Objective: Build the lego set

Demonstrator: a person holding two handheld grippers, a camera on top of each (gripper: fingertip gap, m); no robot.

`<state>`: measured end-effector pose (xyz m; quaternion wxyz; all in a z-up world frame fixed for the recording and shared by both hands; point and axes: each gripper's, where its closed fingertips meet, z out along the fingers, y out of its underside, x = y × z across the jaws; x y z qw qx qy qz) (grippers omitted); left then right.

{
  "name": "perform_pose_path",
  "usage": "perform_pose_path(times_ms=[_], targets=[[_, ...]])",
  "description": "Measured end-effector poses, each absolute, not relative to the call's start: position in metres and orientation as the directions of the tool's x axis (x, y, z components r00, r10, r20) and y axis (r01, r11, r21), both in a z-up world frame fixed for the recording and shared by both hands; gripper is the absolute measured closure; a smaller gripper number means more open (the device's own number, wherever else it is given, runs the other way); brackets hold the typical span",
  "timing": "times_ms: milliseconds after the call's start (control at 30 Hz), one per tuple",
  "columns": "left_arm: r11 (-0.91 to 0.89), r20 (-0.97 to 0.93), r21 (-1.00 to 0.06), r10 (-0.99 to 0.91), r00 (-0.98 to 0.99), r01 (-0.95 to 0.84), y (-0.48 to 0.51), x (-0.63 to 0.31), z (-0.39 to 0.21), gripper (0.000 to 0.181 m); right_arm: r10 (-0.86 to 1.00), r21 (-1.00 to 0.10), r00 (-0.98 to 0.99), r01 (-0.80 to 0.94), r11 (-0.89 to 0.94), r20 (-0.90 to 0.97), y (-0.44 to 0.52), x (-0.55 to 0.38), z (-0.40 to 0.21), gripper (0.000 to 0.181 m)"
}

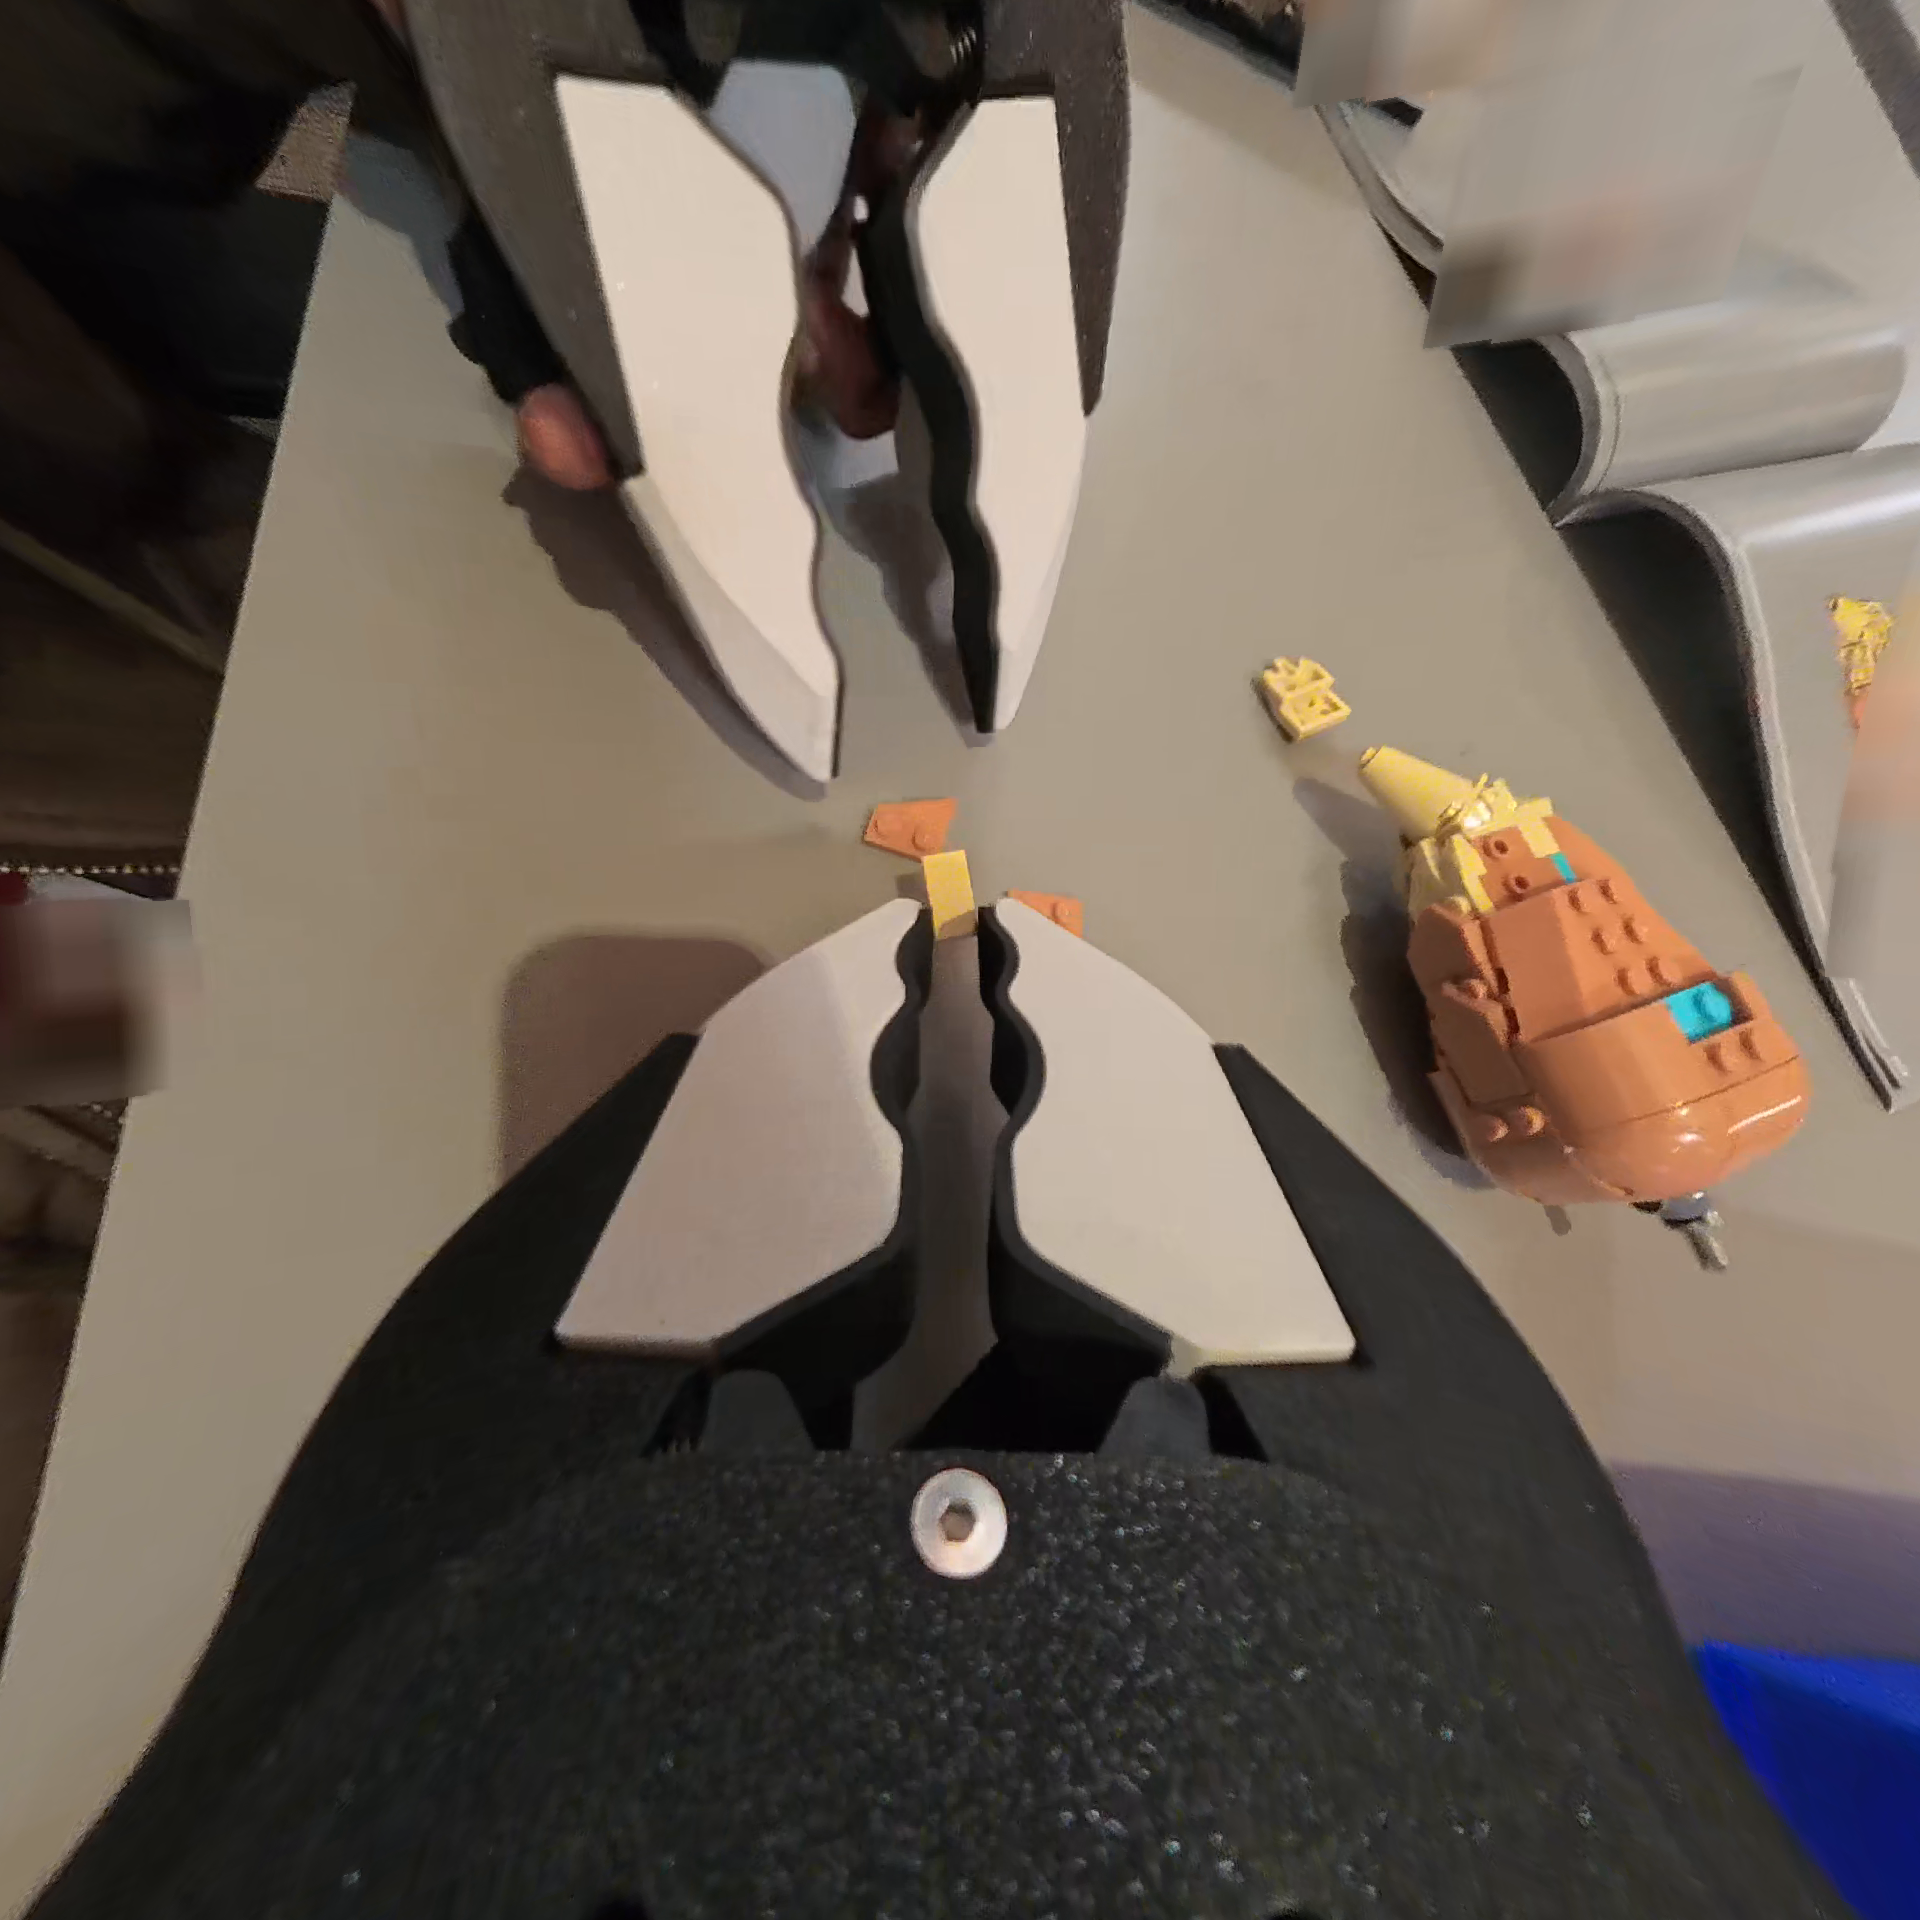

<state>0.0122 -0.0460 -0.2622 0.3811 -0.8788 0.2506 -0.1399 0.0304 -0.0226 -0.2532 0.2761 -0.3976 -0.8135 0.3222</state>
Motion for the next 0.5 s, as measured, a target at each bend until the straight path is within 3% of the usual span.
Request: perform_pose_path(times_ms=[33,200,367,500], targets=[[-0.581,0.016,-0.713,-0.575,0.818,-0.394,-0.046,0.013,-0.268,0.145,0.831,-0.743,-0.525,0.480,0.466,0.182,-0.022,0.032,-0.255,0.173],[-0.508,-0.062,-0.688,-0.670,0.739,-0.519,-0.039,0.020,-0.270,0.149,0.847,-0.736,-0.510,0.516,0.438,0.146,-0.016,0.037,-0.258,0.173],[-0.479,-0.029,-0.686,-0.734,0.678,-0.547,-0.040,0.023,-0.270,0.163,0.845,-0.737,-0.517,0.517,0.436,0.137,-0.016,0.036,-0.260,0.173],[-0.439,-0.060,-0.683,-0.763,0.644,-0.584,-0.038,0.024,-0.270,0.164,0.850,-0.753,-0.516,0.518,0.405,0.103,-0.018,0.036,-0.258,0.173]])
